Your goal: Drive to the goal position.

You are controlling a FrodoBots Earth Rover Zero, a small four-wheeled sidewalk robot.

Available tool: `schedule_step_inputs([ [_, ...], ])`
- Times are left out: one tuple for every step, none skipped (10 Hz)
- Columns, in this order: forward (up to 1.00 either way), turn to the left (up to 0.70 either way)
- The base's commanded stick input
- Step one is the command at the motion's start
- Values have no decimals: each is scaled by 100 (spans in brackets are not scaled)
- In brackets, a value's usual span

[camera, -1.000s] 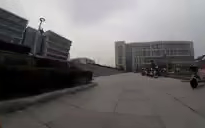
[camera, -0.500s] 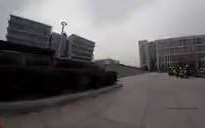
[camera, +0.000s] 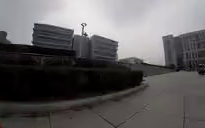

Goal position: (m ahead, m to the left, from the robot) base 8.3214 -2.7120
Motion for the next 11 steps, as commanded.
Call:
schedule_step_inputs([
  [70, -35],
  [70, -35],
  [70, -35],
  [70, -35],
  [70, -35],
  [70, -35],
  [70, -35],
  [70, -35],
  [70, -35],
  [70, -35],
  [70, -35],
])
